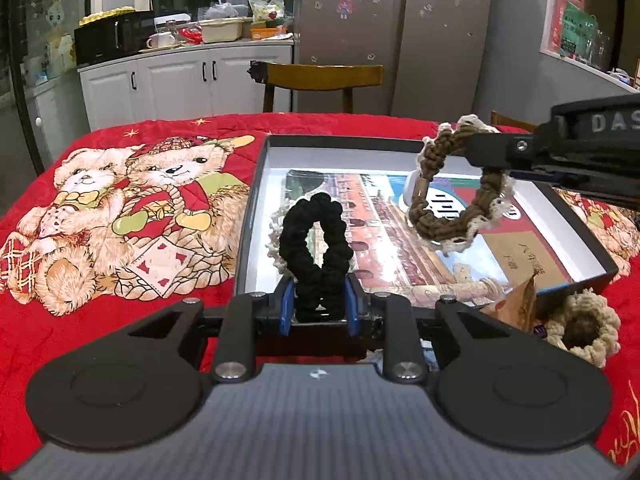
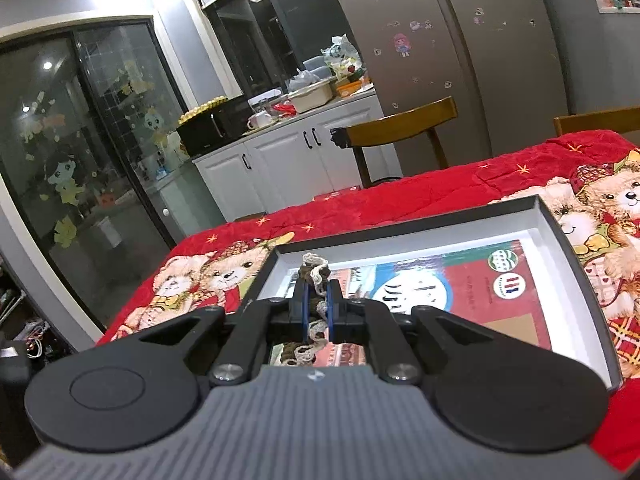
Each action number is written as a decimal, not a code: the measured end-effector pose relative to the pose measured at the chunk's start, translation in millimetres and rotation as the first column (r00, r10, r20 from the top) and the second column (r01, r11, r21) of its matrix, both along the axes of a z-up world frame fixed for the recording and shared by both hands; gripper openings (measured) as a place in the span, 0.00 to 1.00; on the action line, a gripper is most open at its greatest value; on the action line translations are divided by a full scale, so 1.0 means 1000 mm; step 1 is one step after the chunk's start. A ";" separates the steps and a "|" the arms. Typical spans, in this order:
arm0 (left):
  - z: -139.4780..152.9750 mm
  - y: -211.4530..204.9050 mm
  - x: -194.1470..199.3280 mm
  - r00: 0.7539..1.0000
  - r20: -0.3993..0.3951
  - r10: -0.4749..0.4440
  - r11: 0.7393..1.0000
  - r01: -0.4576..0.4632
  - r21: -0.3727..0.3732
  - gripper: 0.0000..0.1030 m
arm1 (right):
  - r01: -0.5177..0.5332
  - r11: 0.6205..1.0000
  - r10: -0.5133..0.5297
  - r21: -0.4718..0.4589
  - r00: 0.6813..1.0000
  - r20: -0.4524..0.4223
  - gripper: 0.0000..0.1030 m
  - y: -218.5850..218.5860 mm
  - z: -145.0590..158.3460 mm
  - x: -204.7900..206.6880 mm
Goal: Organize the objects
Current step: 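Lift both held scrunchies and carry them over the open black box, then open the left tool over the box while the right tool releases its scrunchie, then move the left tool to the paper packet while the right tool approaches the fuzzy pom-pom, then grasp the brown paper packet with the left tool while the right tool grasps the brown pom-pom clip, then lift the packet and pom-pom clip and carry both over the black box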
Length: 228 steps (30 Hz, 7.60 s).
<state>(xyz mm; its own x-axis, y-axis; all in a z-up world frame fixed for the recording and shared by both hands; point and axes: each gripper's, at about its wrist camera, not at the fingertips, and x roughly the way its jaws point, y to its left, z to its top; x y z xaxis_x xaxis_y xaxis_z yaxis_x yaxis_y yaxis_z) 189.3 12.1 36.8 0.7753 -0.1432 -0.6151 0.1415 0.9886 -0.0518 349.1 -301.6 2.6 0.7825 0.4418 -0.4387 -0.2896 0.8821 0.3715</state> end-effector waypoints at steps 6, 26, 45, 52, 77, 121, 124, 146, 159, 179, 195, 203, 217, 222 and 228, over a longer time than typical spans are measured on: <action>-0.005 0.002 0.006 1.000 -0.003 -0.007 1.000 0.007 -0.006 0.30 | 0.008 1.000 -0.009 -0.025 0.999 -0.031 0.10 0.000 -0.012 0.008; -0.011 0.003 0.002 0.997 0.074 0.002 1.000 -0.004 0.024 0.41 | 0.031 0.996 -0.042 -0.085 0.990 -0.137 0.18 0.002 -0.041 0.020; 0.042 0.016 -0.047 0.954 0.291 -0.066 0.997 0.074 -0.015 0.76 | 0.029 0.996 -0.023 -0.085 0.997 0.076 0.77 -0.008 0.032 -0.037; 0.071 0.019 -0.100 0.925 0.375 -0.066 0.998 0.071 0.003 0.84 | 0.055 0.998 -0.037 -0.041 0.933 0.359 0.97 -0.021 0.067 -0.116; 0.019 0.060 -0.211 0.959 0.281 0.037 0.998 -0.021 -0.059 0.85 | 0.176 0.982 -0.158 -0.068 0.965 0.211 0.82 -0.045 -0.015 -0.198; -0.025 0.024 -0.127 0.999 0.020 0.026 0.998 -0.025 -0.052 0.85 | -0.011 0.986 0.006 -0.167 0.999 -0.034 0.59 -0.006 -0.075 -0.110; -0.026 0.022 -0.122 0.999 0.014 0.030 0.998 -0.030 -0.058 0.84 | -0.011 0.986 0.004 -0.165 0.999 -0.040 0.56 -0.006 -0.077 -0.107; -0.031 0.014 -0.113 0.996 0.021 0.081 0.997 -0.081 0.007 0.58 | 0.009 0.995 -0.016 -0.096 0.998 -0.064 0.53 -0.017 -0.080 -0.104; -0.029 0.028 -0.117 0.994 0.034 0.107 0.991 -0.104 -0.081 0.51 | 0.023 0.994 -0.025 -0.106 0.999 -0.020 0.32 -0.016 -0.075 -0.123; -0.021 0.015 -0.132 0.983 0.145 0.109 0.994 -0.111 0.005 0.48 | 0.050 0.998 -0.047 -0.038 0.996 0.080 0.32 -0.026 -0.066 -0.140; -0.022 0.025 -0.128 0.982 0.115 0.150 0.989 -0.148 -0.027 0.48 | 0.023 0.999 -0.027 0.025 0.983 0.181 0.32 -0.027 -0.057 -0.152; -0.006 0.029 -0.134 0.978 0.150 0.144 0.989 -0.139 -0.041 0.48 | 0.051 0.998 -0.057 0.030 0.974 0.219 0.32 -0.033 -0.041 -0.154; 0.066 0.026 -0.147 0.958 0.268 0.098 0.995 -0.086 -0.056 0.48 | -0.018 0.999 0.007 0.036 0.960 0.278 0.32 -0.036 0.016 -0.155; 0.093 0.020 -0.140 0.950 0.304 0.076 0.997 -0.063 -0.053 0.48 | -0.013 1.000 0.012 0.003 0.953 0.304 0.32 -0.033 0.039 -0.152; 0.117 0.000 -0.121 0.946 0.323 0.038 0.999 -0.024 -0.045 0.48 | 0.019 0.999 -0.009 -0.028 0.946 0.324 0.32 -0.036 0.064 -0.137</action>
